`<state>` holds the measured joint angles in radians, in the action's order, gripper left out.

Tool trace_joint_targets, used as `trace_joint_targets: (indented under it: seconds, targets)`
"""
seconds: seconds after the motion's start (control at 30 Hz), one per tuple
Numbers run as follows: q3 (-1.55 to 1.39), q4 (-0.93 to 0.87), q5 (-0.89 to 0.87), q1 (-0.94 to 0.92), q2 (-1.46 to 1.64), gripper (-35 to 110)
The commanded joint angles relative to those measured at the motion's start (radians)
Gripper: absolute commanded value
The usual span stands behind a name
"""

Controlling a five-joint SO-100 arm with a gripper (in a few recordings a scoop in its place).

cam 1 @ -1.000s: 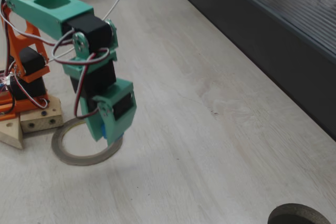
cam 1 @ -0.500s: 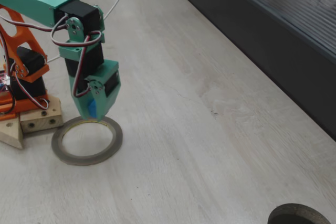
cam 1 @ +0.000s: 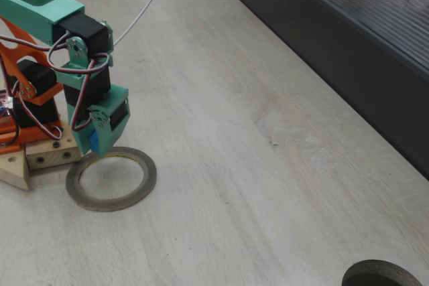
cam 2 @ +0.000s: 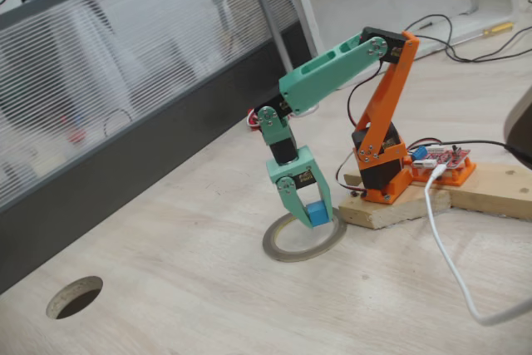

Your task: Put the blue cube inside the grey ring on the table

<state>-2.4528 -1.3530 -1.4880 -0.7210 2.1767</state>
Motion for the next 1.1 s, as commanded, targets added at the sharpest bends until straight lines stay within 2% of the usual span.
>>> trace_joint_targets:
  seconds: [0.0, 0.47, 0.7, 1.07]
  targets:
    - [-0.017, -0.005, -0.005, -0.014, 0.02, 1]
    - [-0.02, 0.002, -0.002, -0.018, 0.011, 1]
    - [-0.038, 0.15, -0.002, -0.02, 0.009, 1]
    - [-0.092, 0.156, -0.002, -0.02, 0.009, 1]
